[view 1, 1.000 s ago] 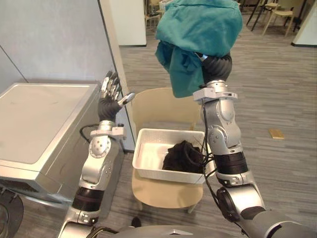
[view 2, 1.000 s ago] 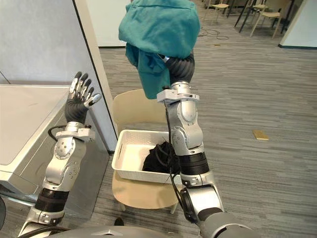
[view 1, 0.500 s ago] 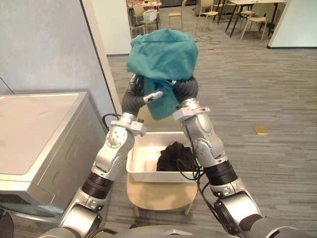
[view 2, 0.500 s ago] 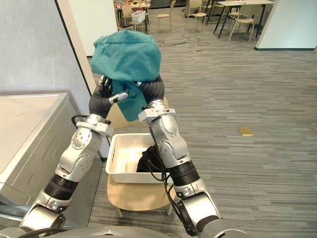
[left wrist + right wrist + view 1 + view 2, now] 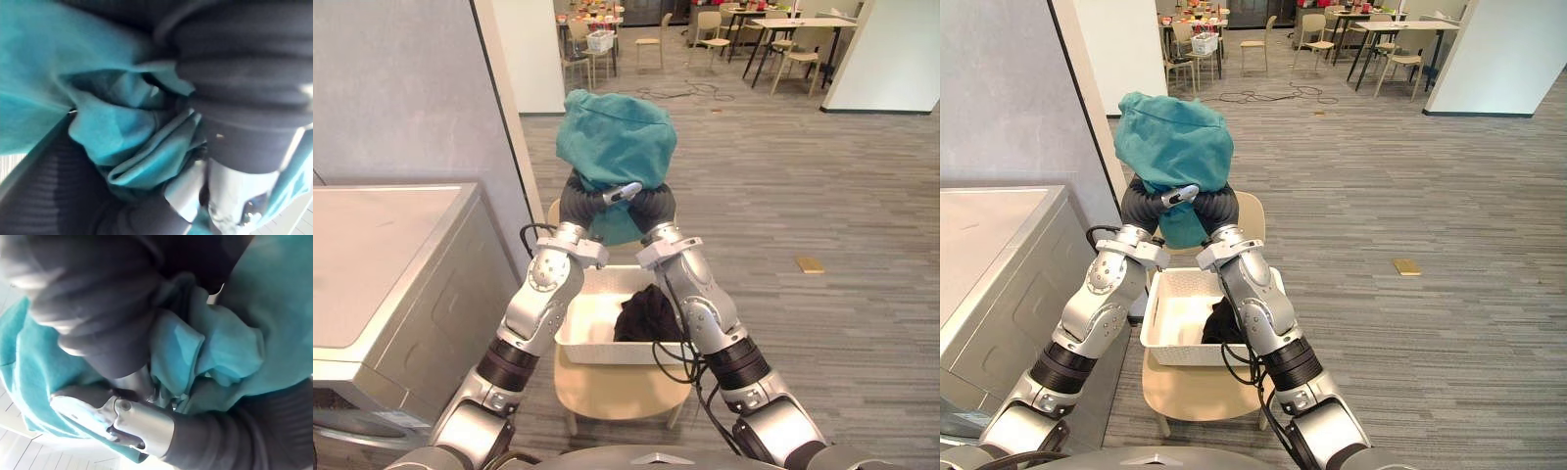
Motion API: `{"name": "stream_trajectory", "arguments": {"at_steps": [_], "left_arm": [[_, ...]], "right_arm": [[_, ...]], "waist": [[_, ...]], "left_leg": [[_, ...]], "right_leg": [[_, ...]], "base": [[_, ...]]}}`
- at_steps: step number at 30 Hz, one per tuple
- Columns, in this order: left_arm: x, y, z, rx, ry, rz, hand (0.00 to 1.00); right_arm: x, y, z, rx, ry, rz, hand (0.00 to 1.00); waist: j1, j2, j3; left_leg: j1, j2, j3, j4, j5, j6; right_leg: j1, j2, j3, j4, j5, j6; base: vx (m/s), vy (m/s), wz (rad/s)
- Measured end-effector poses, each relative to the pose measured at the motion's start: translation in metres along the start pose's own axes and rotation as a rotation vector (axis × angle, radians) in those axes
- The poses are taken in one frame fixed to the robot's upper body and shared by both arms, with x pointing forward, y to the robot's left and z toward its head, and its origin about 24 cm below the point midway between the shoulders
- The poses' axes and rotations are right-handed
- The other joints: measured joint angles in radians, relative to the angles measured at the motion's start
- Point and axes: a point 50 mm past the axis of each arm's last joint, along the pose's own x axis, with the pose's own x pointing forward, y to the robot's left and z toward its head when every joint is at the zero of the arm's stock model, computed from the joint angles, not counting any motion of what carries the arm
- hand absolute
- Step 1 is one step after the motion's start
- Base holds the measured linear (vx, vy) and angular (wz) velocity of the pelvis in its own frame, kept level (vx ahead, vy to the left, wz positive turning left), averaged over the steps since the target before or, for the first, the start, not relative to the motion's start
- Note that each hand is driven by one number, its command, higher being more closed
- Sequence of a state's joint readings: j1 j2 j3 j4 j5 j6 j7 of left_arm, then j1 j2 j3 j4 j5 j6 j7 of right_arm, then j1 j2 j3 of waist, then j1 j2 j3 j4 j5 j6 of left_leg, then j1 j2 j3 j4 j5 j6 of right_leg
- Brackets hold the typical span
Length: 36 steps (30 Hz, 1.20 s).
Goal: Pick up the laundry basket with both hands and put the clothes into the washing machine.
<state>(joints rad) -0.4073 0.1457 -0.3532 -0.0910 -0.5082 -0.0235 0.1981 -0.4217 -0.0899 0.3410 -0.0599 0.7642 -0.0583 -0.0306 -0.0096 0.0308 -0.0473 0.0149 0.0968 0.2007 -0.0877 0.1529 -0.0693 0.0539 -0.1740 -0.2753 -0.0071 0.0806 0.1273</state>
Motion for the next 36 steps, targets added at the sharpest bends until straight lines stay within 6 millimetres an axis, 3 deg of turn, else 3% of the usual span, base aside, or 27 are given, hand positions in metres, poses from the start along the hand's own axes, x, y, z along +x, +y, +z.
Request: {"name": "stream_trajectory", "arguments": {"at_steps": [20,21,30,36], "left_arm": [[-0.001,0.001,-0.013,0.014,0.054,0.02,1.0],[-0.001,0.001,-0.013,0.015,0.057,0.019,1.0],[-0.002,0.001,-0.019,0.024,0.081,0.009,1.0],[-0.004,0.019,-0.037,-0.011,0.165,0.094,1.0]], "right_arm": [[-0.016,-0.006,-0.016,0.06,0.069,-0.032,1.0],[-0.017,-0.007,-0.016,0.057,0.072,-0.032,0.0],[-0.029,-0.015,-0.023,0.046,0.119,-0.064,0.0],[-0.046,-0.004,-0.034,0.081,0.187,-0.007,0.0]], "waist": [[-0.005,-0.04,-0.026],[-0.006,-0.04,-0.026],[-0.008,-0.043,-0.028],[-0.011,-0.045,-0.029]], "left_leg": [[-0.012,-0.001,-0.005,0.0,-0.003,-0.004],[-0.012,-0.001,-0.005,0.0,-0.003,-0.004],[-0.014,0.0,0.006,0.0,-0.005,-0.006],[-0.015,0.003,0.022,0.0,-0.009,-0.009]], "right_leg": [[-0.009,0.001,-0.004,-0.001,0.002,-0.003],[-0.009,0.001,-0.004,-0.001,0.002,-0.003],[-0.018,0.001,0.013,0.0,0.002,-0.002],[-0.03,0.003,0.025,0.0,0.002,-0.003]], "base": [[0.0,0.0,0.0],[0.0,0.0,0.0],[0.0,0.0,-0.03],[0.01,-0.006,-0.07]]}}
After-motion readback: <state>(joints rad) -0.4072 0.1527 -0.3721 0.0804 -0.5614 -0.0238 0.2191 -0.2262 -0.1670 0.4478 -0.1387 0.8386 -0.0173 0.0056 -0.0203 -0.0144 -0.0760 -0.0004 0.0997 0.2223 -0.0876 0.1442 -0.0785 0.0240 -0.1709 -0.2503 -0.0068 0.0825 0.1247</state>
